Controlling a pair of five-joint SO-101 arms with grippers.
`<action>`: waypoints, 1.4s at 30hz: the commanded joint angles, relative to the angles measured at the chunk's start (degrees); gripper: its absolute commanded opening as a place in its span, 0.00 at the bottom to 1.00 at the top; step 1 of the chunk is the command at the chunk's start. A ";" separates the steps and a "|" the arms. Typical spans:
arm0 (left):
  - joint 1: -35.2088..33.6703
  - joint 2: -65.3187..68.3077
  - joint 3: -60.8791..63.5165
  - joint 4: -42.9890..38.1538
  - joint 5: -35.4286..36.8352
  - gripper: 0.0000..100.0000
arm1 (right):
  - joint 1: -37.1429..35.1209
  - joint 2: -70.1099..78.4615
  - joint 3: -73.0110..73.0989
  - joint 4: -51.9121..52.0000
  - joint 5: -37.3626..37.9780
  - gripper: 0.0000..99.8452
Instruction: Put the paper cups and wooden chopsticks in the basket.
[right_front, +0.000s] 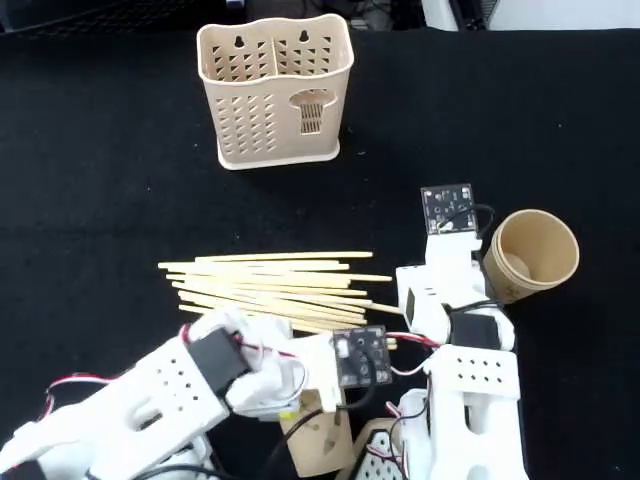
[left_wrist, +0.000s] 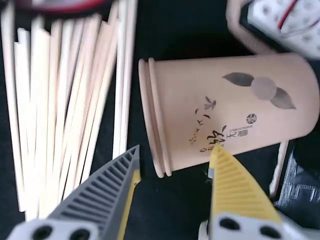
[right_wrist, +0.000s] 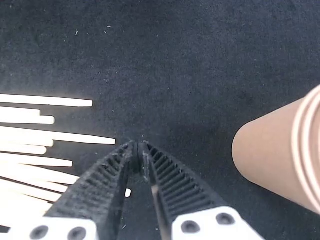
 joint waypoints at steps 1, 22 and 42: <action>1.10 0.18 0.40 -0.70 -0.62 0.23 | 0.70 -0.75 -0.92 -1.23 -0.53 0.01; 0.75 0.18 -0.31 -0.70 -1.67 0.11 | 0.70 -0.75 -0.92 -1.23 -0.53 0.01; -8.40 0.18 -1.10 -9.05 -1.49 0.11 | 0.70 -0.75 -0.92 -1.23 -0.53 0.01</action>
